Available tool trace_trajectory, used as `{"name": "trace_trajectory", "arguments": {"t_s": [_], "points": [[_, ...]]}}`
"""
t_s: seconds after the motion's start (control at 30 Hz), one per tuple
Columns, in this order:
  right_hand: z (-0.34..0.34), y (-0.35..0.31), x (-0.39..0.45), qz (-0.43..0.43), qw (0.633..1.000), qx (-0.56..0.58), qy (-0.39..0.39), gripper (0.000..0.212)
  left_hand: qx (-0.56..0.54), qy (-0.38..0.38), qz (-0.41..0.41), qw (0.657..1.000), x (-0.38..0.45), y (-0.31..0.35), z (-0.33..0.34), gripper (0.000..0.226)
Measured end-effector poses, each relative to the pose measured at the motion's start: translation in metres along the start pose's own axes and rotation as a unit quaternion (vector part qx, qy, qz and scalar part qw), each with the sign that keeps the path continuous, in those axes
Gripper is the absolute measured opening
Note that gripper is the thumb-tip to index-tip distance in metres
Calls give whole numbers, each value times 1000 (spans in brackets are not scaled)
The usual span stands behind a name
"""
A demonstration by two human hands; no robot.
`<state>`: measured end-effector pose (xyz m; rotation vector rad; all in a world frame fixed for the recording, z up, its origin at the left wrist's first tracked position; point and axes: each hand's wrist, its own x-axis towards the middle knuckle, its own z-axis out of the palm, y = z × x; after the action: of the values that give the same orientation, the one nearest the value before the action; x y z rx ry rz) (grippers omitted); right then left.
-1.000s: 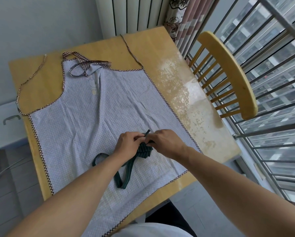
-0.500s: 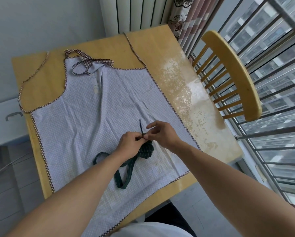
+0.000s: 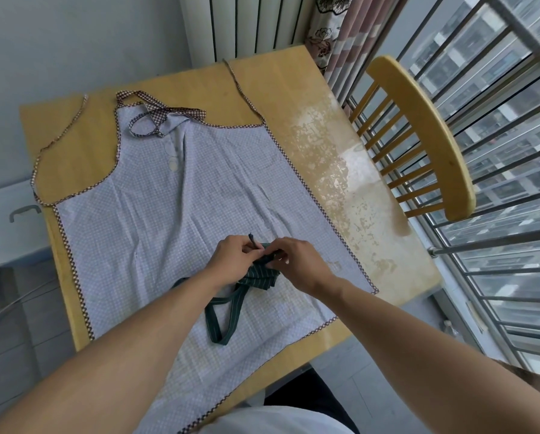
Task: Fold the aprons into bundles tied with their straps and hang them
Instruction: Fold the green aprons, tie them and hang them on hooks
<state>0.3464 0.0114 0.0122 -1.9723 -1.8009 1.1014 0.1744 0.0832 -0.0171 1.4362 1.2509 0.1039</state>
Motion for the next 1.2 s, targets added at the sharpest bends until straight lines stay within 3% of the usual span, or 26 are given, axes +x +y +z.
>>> {"name": "trace_trajectory", "arguments": {"t_s": [0.17, 0.37, 0.67, 0.87, 1.0, 1.2], "points": [[13, -5, 3, 5, 998, 21, 62, 11, -17, 5, -14, 1000, 0, -1, -1, 12], [25, -2, -3, -39, 992, -18, 118, 21, -24, 4, -16, 1000, -7, -5, 2, 51], [30, 1, -6, -26, 990, -43, 135, 18, -41, 23, -39, 998, -4, 2, 2, 53], [35, -5, -11, 107, 977, 98, 157, 7, -31, 31, -34, 998, -5, 2, 6, 41], [38, -8, -11, 75, 988, 43, 132, 24, -37, 33, -29, 998, -5, 1, 9, 40], [36, -7, -10, 65, 991, 14, 115, 27, -68, 37, -28, 997, -8, -4, 9, 35]]}}
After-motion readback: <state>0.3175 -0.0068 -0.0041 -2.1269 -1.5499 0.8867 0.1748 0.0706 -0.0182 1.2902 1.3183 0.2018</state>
